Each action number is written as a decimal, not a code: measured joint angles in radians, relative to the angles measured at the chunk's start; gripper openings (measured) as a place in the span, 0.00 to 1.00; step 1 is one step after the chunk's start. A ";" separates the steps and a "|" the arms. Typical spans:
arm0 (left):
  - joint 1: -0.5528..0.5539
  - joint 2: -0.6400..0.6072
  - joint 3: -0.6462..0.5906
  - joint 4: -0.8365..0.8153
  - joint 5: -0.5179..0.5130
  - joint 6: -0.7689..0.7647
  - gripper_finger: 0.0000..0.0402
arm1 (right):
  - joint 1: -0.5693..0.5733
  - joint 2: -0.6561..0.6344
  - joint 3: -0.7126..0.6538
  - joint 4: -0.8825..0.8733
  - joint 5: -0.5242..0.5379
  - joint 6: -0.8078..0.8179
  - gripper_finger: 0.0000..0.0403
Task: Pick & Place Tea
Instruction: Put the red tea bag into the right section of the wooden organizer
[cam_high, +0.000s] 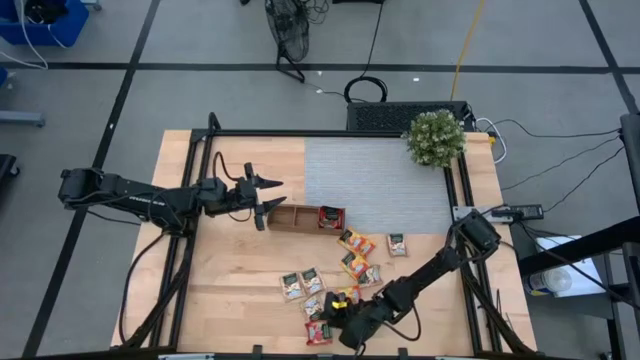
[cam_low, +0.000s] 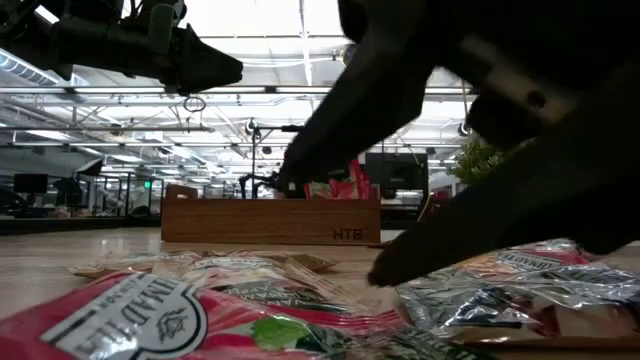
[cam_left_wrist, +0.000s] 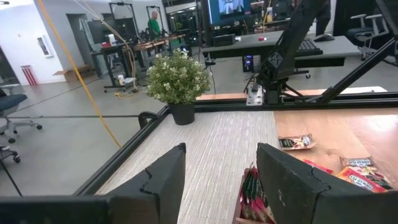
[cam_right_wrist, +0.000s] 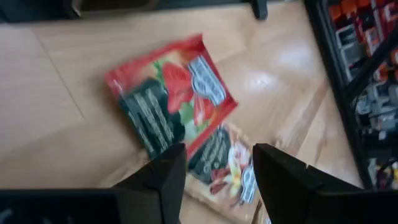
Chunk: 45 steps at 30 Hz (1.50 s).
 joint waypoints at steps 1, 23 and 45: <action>0.000 0.000 0.000 0.000 0.000 0.000 0.50 | 0.006 -0.004 0.000 0.003 -0.001 -0.002 0.42; 0.000 0.000 0.000 0.000 0.000 0.000 0.50 | -0.105 0.085 0.035 0.139 -0.296 0.425 0.41; 0.000 0.000 0.000 0.066 0.000 0.004 0.50 | -0.052 -0.062 0.032 -0.005 -0.233 0.622 0.39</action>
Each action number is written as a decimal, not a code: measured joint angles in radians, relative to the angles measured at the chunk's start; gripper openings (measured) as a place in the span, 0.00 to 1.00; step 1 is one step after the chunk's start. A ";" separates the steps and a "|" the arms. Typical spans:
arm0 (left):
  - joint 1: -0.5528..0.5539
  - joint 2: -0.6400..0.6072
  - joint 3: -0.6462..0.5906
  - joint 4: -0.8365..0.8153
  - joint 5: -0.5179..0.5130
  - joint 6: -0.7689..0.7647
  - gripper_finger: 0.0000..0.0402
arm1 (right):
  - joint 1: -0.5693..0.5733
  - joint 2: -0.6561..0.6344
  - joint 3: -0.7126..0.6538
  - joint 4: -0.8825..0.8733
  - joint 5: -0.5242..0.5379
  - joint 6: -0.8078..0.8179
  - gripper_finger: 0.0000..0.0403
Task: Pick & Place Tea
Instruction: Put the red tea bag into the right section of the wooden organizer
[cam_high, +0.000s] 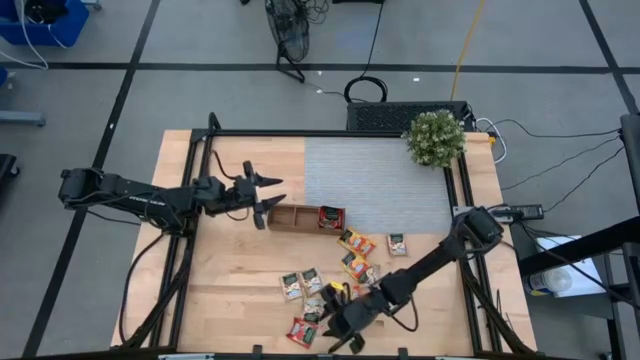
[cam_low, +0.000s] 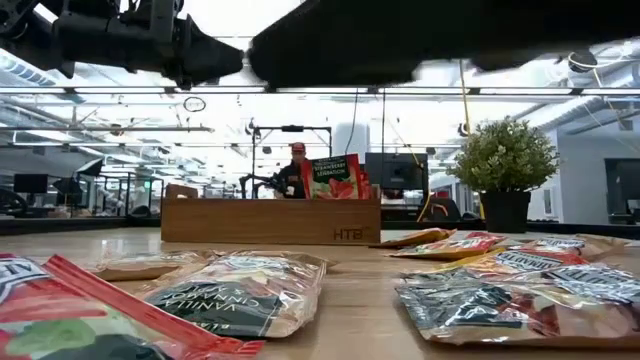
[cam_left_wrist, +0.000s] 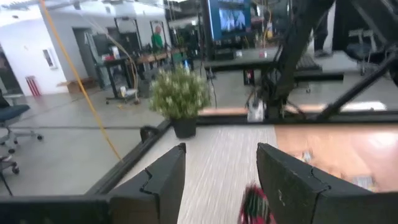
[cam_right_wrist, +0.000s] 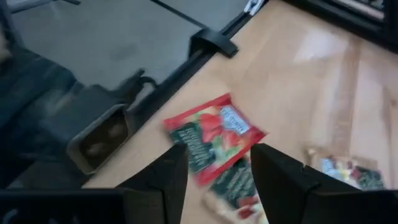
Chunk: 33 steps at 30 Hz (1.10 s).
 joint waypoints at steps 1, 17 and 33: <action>0.000 0.000 0.000 0.007 0.000 -0.002 0.50 | 0.010 -0.009 -0.007 -0.005 0.000 0.014 0.39; -0.203 0.069 0.010 0.003 0.340 -0.407 0.50 | 0.098 -0.370 -0.382 0.160 0.256 0.106 0.36; -0.874 0.965 0.905 -0.822 -0.189 -0.256 0.50 | 0.106 -0.491 -0.588 0.419 0.283 0.106 0.36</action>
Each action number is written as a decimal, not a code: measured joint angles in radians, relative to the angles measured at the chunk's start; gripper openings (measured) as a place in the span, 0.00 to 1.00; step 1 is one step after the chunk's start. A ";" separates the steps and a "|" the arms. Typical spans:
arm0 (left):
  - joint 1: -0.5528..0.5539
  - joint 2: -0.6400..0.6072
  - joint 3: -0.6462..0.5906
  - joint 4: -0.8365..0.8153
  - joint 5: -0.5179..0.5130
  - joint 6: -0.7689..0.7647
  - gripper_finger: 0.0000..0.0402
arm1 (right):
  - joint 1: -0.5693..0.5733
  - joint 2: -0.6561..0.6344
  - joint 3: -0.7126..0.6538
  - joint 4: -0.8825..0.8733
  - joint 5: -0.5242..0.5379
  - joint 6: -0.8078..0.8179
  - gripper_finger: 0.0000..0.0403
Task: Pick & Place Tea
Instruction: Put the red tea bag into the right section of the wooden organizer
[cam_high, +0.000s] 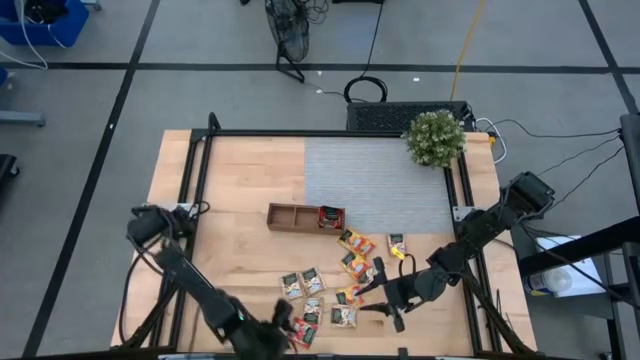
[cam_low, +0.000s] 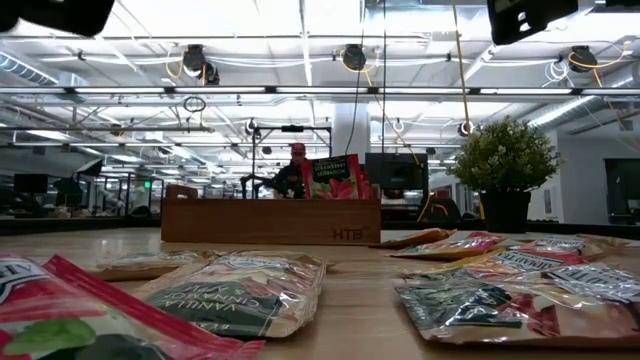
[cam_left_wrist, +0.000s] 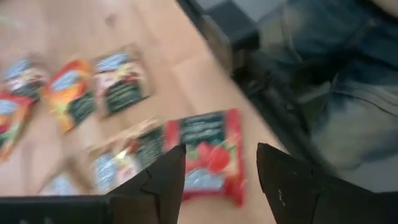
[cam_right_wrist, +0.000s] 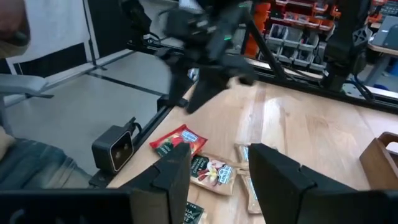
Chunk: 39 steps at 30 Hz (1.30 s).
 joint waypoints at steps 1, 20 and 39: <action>-0.001 0.036 0.050 -0.034 0.004 0.000 0.50 | 0.001 0.000 0.000 0.003 0.000 0.000 0.36; 0.111 0.190 0.213 -0.448 -0.121 -0.278 0.50 | 0.006 0.000 0.001 0.006 -0.001 -0.016 0.36; 0.040 0.184 0.274 -0.414 -0.236 -0.064 0.01 | -0.003 0.000 0.001 -0.026 0.000 -0.006 0.36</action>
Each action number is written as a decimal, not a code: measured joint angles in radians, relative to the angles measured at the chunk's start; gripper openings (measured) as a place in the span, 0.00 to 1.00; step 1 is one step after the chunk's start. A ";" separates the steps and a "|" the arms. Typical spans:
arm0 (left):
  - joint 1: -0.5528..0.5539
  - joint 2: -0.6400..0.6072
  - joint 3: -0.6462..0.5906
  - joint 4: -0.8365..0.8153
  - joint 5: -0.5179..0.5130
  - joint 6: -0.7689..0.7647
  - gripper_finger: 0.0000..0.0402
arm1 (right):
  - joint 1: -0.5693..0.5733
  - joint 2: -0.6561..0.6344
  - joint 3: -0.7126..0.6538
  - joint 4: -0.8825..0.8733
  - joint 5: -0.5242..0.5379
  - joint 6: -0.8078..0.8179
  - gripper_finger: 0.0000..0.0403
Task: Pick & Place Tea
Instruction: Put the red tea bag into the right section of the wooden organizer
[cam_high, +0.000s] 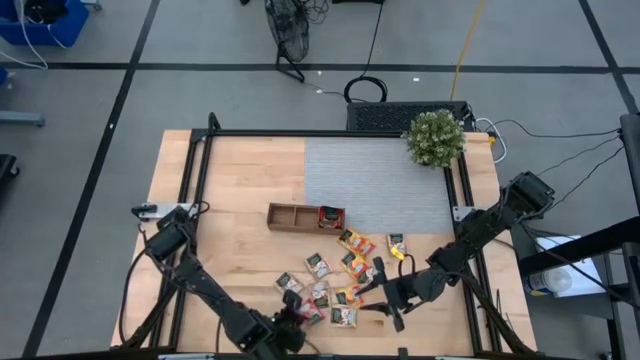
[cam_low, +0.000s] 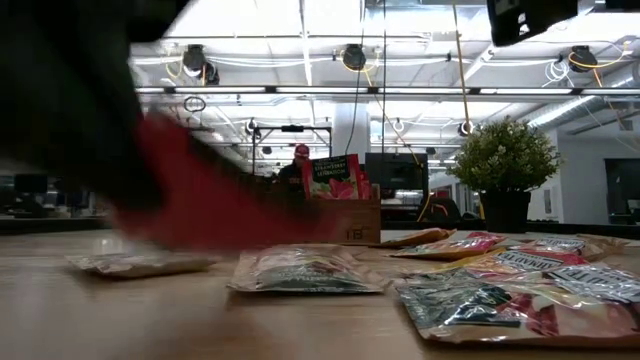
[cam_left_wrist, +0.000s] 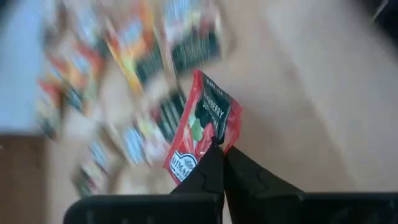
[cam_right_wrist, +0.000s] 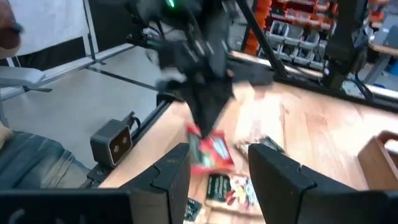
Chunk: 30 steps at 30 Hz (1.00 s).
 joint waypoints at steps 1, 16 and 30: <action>-0.009 0.000 0.019 0.000 -0.022 0.032 0.01 | -0.004 0.000 0.000 -0.010 0.000 0.007 0.36; 0.030 -0.079 0.084 0.004 -0.108 0.289 0.00 | -0.032 0.229 0.026 0.294 0.002 -0.314 0.36; 0.244 -0.420 -0.541 0.971 0.334 0.482 0.00 | 0.027 0.151 0.029 0.249 0.255 -0.280 0.36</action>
